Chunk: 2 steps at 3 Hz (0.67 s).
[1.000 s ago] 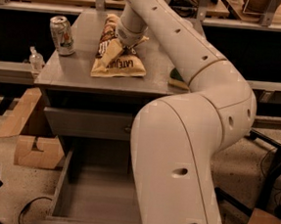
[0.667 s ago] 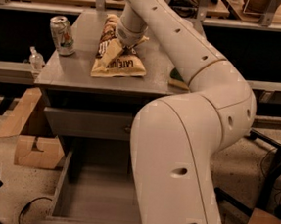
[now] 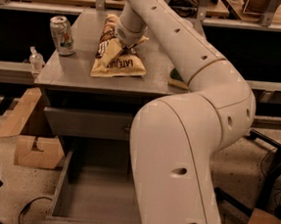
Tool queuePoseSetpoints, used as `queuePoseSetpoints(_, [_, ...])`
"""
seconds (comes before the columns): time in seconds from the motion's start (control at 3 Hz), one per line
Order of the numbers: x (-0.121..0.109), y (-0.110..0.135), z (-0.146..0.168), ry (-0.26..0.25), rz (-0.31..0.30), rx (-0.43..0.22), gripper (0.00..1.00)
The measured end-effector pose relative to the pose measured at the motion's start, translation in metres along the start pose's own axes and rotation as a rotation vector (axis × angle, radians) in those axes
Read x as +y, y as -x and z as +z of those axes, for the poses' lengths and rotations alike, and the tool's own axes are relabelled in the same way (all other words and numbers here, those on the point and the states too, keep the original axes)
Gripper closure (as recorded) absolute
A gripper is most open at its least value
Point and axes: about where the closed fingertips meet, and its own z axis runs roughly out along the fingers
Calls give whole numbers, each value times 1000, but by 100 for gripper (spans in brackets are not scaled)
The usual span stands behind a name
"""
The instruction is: Place brown chip bag into middle drawer
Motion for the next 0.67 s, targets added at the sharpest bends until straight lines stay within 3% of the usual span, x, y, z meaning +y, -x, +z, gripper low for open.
queuePoseSetpoints(0.67, [0, 0, -1, 0, 0, 0, 100])
